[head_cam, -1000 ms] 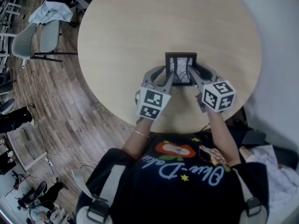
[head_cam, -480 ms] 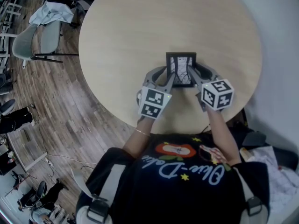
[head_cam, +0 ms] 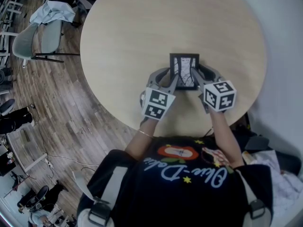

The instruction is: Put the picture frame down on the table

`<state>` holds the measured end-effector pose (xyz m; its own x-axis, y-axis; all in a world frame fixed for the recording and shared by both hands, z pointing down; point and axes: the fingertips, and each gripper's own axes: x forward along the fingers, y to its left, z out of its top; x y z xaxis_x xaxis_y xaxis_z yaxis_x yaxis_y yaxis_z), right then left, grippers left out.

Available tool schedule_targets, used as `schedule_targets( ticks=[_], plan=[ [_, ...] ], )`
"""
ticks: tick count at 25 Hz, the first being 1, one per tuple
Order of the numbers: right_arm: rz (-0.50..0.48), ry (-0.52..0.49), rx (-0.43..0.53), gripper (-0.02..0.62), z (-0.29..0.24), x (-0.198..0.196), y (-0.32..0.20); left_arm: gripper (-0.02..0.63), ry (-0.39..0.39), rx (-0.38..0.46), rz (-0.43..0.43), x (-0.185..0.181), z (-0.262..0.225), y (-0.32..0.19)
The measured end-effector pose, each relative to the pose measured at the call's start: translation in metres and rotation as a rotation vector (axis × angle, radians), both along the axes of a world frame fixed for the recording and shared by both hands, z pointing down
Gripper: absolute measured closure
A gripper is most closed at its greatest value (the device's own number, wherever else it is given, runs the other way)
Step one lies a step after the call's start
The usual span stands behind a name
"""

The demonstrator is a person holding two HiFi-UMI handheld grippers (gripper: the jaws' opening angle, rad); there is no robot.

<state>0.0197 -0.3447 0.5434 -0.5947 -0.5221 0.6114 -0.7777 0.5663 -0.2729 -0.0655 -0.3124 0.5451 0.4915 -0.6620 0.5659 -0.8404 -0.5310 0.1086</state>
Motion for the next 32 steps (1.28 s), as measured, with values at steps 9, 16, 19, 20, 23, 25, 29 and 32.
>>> schedule_targets(
  ticks=[9,16,19,20,23,25,29,32],
  plan=[
    [-0.002,0.032,-0.016,0.501,0.003,0.002,-0.001,0.495,-0.007,-0.014,-0.005,0.002,0.002,-0.001],
    [-0.010,0.054,-0.022,0.499,0.013,0.002,-0.003,0.495,-0.024,-0.021,-0.006,0.003,0.010,-0.002],
    [-0.013,0.066,-0.022,0.499,0.014,0.002,-0.003,0.495,-0.034,-0.024,-0.008,0.003,0.010,-0.002],
    [-0.014,0.071,-0.022,0.499,0.013,0.002,-0.004,0.495,-0.036,-0.024,-0.010,0.003,0.009,-0.003],
    [-0.017,0.086,-0.022,0.499,0.013,0.003,-0.006,0.495,-0.033,-0.022,-0.015,0.006,0.009,-0.005],
    [-0.018,0.098,-0.021,0.499,0.015,0.003,-0.007,0.495,-0.039,-0.023,-0.014,0.007,0.011,-0.006],
    [-0.025,0.124,-0.018,0.497,0.018,0.002,-0.007,0.495,-0.066,-0.023,-0.008,0.006,0.014,-0.005],
    [-0.033,0.148,-0.013,0.495,0.020,0.002,-0.008,0.495,-0.091,-0.015,0.005,0.006,0.014,-0.006]
  ],
)
